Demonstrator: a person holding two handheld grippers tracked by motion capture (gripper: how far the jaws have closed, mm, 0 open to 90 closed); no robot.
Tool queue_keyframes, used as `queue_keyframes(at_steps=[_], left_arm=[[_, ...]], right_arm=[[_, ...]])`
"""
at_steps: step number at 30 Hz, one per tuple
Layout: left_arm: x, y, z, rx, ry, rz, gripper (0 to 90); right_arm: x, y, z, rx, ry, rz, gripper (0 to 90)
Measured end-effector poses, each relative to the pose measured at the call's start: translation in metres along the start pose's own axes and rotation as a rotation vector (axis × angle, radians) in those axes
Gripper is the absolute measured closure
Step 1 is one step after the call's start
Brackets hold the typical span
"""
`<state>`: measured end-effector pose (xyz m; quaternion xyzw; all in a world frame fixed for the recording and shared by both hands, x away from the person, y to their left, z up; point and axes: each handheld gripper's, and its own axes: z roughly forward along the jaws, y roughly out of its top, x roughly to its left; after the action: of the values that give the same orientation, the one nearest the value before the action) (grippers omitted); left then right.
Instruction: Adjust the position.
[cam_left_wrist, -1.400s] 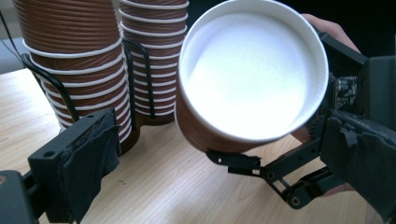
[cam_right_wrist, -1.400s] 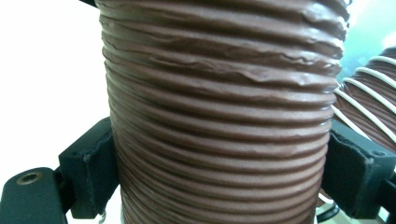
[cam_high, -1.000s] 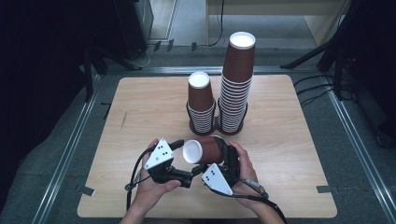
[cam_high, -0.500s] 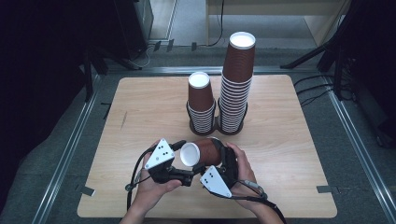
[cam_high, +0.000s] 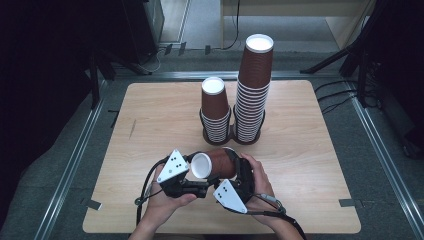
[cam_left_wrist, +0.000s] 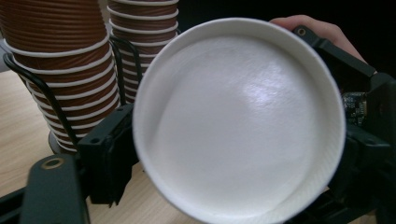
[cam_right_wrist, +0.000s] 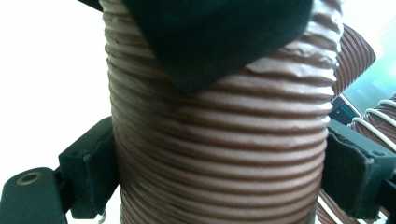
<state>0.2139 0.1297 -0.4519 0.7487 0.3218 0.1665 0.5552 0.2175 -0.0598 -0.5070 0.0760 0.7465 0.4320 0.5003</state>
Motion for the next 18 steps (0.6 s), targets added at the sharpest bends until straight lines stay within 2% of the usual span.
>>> queue_keyframes(at_steps=[6, 9, 11, 18], left_arm=[[0.0013, -0.0005, -0.0004, -0.006, -0.012, 0.002, 20.3], [0.0011, -0.0005, -0.0008, -0.012, -0.012, 0.009, 21.0], [0.0015, -0.0003, -0.0015, -0.015, -0.002, 0.008, 21.4], [0.0091, 0.0006, -0.0084, -0.053, 0.011, -0.015, 21.8]], right_arm=[[0.0000, -0.0002, 0.0002, -0.001, -0.001, 0.001, 10.1], [0.0001, 0.0000, -0.0005, 0.002, 0.001, 0.023, 8.2], [-0.0007, 0.0004, -0.0010, 0.006, 0.000, 0.031, 3.8], [-0.0073, 0.0001, -0.0026, 0.005, -0.008, 0.081, 0.7]])
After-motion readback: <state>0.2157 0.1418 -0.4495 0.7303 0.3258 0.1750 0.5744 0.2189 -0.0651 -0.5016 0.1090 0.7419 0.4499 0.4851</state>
